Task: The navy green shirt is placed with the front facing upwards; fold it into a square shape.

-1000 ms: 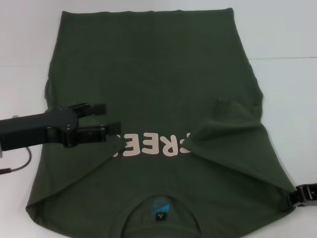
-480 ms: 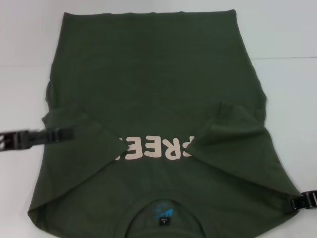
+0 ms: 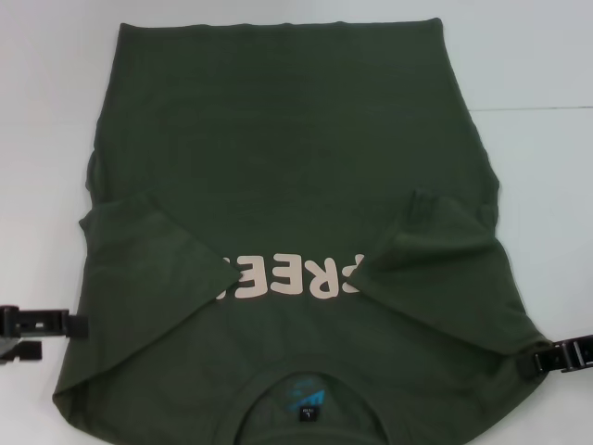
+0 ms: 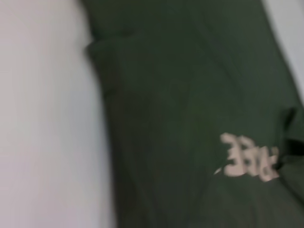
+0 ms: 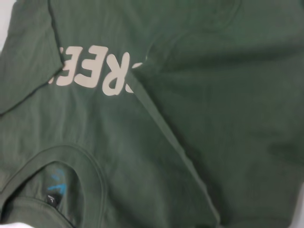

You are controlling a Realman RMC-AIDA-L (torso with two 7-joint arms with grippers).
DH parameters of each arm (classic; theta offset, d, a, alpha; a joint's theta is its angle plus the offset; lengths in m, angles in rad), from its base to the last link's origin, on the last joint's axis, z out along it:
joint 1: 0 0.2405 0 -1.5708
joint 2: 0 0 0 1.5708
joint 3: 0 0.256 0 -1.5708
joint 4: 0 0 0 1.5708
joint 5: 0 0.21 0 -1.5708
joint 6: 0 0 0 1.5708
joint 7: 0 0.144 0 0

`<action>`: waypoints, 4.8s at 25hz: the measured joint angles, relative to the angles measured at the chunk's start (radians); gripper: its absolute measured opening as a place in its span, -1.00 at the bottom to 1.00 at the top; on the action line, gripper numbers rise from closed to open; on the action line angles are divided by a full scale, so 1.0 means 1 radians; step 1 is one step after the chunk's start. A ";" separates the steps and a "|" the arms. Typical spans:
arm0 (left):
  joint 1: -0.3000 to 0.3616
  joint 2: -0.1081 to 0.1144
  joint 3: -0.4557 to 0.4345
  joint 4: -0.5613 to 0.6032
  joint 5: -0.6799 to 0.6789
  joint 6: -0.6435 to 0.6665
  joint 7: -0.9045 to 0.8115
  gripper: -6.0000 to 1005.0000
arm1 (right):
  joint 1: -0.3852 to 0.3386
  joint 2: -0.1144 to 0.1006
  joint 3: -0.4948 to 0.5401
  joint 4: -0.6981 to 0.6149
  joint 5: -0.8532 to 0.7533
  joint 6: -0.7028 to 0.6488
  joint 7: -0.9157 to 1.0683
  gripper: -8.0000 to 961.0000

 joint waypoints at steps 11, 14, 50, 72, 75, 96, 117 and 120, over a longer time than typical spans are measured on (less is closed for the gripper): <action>-0.006 0.000 0.032 -0.039 0.053 -0.006 -0.065 0.80 | 0.016 0.001 -0.003 0.000 0.010 -0.005 -0.019 -0.91; -0.012 0.001 0.035 -0.067 0.064 -0.021 -0.066 0.79 | 0.017 0.002 -0.004 0.000 0.017 -0.008 -0.022 -0.91; -0.043 0.011 0.074 -0.148 0.152 -0.089 -0.069 0.76 | 0.052 0.001 -0.022 0.010 0.026 -0.016 -0.023 -0.91; -0.059 0.011 0.125 -0.168 0.198 -0.153 -0.084 0.18 | 0.065 0.000 -0.021 0.014 0.023 -0.017 -0.021 -0.91; -0.059 0.011 0.135 -0.167 0.198 -0.153 -0.077 -0.12 | 0.065 0.000 -0.021 0.014 0.024 -0.017 -0.019 -0.91; -0.047 0.019 0.011 -0.292 0.097 -0.176 0.242 -0.92 | 0.043 -0.003 0.140 0.209 0.118 -0.007 -0.260 -0.91; 0.025 0.033 -0.262 -0.450 0.022 -0.190 0.786 -0.93 | -0.115 -0.019 0.564 0.498 0.202 -0.120 -1.114 -0.91; 0.038 0.030 -0.266 -0.450 0.003 -0.171 0.858 -0.93 | -0.122 -0.028 0.581 0.520 0.203 -0.122 -1.158 -0.91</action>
